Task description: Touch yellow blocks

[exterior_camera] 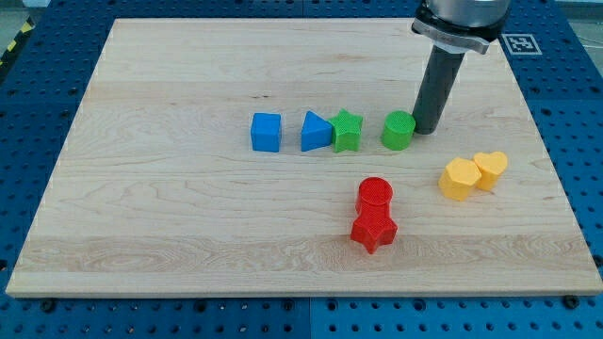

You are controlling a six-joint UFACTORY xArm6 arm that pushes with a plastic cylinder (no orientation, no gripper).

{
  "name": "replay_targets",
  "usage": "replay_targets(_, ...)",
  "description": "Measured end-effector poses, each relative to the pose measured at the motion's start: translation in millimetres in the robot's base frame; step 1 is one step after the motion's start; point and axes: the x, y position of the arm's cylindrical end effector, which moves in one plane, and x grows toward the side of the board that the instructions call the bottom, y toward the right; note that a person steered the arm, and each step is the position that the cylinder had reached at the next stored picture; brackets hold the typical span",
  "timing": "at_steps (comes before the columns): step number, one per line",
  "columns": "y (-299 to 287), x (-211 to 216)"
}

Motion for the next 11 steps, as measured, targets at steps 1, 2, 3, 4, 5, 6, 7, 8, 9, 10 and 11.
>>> replay_targets(1, 27.9, -0.6)
replay_targets(2, 65.2, -0.9)
replay_targets(3, 78.3, -0.9)
replay_targets(4, 78.3, -0.3)
replay_targets(5, 78.3, 18.1)
replay_targets(6, 78.1, 44.7)
replay_targets(7, 78.1, 47.5)
replay_targets(8, 78.1, 47.5)
replay_targets(9, 67.3, 47.5)
replay_targets(10, 39.2, 51.7)
replay_targets(11, 23.3, 69.9)
